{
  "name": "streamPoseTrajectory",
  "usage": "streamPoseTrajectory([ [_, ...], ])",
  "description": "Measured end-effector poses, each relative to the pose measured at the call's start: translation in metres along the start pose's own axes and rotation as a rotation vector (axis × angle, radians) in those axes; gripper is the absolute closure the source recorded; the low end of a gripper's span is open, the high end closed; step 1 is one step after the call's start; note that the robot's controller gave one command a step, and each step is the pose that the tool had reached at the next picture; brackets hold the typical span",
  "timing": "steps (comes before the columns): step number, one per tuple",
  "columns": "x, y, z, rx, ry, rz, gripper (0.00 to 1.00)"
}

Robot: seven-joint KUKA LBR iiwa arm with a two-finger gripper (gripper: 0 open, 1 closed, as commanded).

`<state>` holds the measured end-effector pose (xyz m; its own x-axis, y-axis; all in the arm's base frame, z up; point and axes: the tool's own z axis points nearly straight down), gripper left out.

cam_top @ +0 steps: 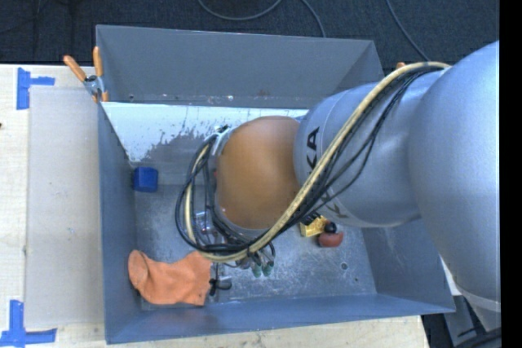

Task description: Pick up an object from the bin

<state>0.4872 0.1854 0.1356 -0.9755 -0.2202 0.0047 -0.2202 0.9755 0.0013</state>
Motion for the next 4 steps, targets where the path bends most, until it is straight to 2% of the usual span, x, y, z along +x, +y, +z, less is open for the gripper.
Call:
streamPoseTrajectory([
  [1,0.0056,0.0248,0.0623,0.001,-0.011,-0.048,0.0],
  [2,0.0111,0.0341,0.0708,-0.001,0.0,-0.06,1.0],
  [4,0.0112,0.0272,0.063,0.001,0.006,-0.066,1.0],
])
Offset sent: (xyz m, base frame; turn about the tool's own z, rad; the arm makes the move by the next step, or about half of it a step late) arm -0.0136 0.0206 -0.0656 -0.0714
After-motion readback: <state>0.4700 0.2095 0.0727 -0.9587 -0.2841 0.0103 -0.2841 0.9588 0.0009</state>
